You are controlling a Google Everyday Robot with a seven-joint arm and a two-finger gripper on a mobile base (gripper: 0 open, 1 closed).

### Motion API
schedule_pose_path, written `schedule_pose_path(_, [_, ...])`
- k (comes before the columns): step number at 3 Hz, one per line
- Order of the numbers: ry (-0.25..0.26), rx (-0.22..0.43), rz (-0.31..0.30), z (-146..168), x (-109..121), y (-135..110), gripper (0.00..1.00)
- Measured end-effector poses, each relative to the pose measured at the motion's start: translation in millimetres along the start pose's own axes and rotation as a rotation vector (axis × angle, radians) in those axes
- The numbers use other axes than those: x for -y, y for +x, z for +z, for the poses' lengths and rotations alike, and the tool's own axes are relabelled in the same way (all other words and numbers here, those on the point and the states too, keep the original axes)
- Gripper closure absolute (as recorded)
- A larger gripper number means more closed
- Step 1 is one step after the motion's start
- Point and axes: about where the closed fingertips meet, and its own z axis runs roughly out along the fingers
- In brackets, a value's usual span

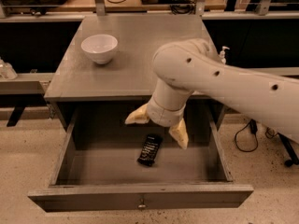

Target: Pick rxbar chocolate from top drawer and place on counter

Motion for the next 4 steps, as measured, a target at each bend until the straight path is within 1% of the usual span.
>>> schedule_pose_path(1, [-0.045,-0.026,-0.165,53,18,-10,0.00])
schedule_pose_path(2, [-0.152,-0.087,-0.250,100,18,-7,0.00])
schedule_pose_path(3, [-0.178,-0.098,-0.275,124,19,1,0.00])
schedule_pose_path(4, [-0.192,-0.092,-0.286,144,24,8,0.00])
